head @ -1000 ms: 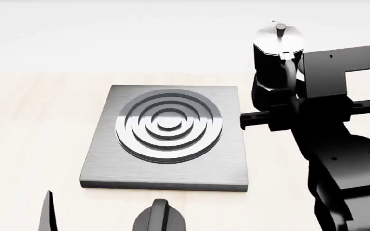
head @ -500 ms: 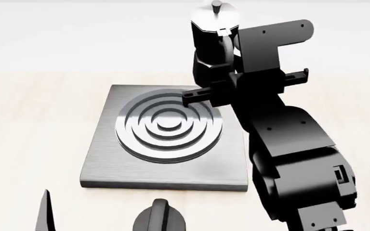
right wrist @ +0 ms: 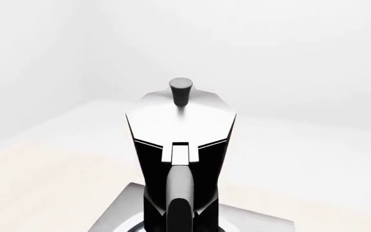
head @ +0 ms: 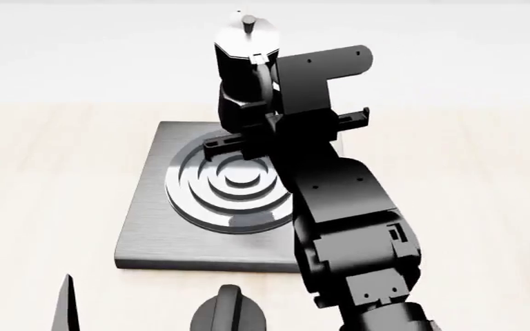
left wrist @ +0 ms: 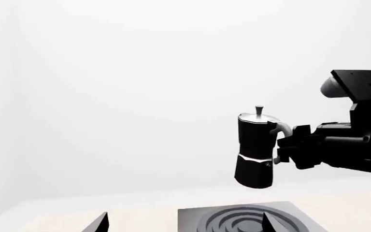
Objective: Put both moka pots on the stove.
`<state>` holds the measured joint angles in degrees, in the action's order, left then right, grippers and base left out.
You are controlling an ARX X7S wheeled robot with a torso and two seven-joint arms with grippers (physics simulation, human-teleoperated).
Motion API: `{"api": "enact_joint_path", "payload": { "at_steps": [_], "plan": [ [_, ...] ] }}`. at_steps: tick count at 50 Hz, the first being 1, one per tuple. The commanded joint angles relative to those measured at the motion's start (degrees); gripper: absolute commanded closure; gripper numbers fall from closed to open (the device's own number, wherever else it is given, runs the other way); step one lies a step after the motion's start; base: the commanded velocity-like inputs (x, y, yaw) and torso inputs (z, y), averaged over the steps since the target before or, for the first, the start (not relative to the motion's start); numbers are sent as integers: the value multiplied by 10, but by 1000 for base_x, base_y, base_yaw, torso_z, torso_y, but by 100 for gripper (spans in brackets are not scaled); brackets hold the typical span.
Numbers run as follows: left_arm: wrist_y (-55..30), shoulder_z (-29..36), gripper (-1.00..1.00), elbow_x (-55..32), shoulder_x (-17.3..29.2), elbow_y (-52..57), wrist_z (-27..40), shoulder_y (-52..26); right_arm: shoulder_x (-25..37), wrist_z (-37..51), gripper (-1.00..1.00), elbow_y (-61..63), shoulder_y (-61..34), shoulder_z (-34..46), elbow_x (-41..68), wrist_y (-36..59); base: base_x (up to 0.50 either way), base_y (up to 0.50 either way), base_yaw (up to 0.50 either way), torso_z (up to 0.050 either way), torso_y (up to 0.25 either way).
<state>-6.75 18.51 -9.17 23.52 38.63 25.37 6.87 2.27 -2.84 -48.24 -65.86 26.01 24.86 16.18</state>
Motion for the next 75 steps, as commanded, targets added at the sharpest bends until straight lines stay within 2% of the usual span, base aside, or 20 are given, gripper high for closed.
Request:
{"api": "enact_joint_path", "payload": {
  "at_steps": [1,13,20,32,40,52,53,56,59,63,69,75],
  "plan": [
    [11,-2,-100,-2,3,-5,0,2,-22,6,100,-99,-35,95,82,-97,0,0,0,0,0],
    [7,2,-100,0,6,-4,0,1,-22,31,100,-166,-67,312,280,-169,0,0,0,0,1],
    [5,0,-100,-3,7,-4,1,0,-22,40,100,-173,-71,391,350,-193,0,0,0,0,-68],
    [8,0,-100,-5,9,-4,3,0,-22,44,100,-184,-79,487,443,-222,0,0,0,0,-170],
    [11,0,-100,-6,9,-4,4,1,-22,44,100,-189,-75,520,473,-237,0,0,0,0,-161],
    [22,2,-100,-6,9,-9,4,2,-22,34,100,-198,-73,563,509,-236,1,0,0,0,0],
    [22,3,-100,-5,9,-10,4,1,-22,33,-100,-197,-74,564,511,-235,0,0,0,0,0],
    [21,4,-100,-5,9,-9,4,1,-18,36,-100,-191,-77,564,512,-238,0,0,0,0,0],
    [20,4,-100,-5,10,-7,5,1,31,84,-100,-97,-76,567,508,-235,0,0,0,0,0],
    [21,1,-100,-7,11,-6,7,2,154,188,-100,127,-58,569,500,-250,0,0,0,0,0],
    [22,1,-100,-6,12,-4,8,3,313,317,-100,395,-38,583,447,-275,0,0,0,0,0],
    [21,7,-100,-1,10,-9,10,2,408,370,-100,550,-26,597,413,-279,0,0,0,0,0]
  ]
}}
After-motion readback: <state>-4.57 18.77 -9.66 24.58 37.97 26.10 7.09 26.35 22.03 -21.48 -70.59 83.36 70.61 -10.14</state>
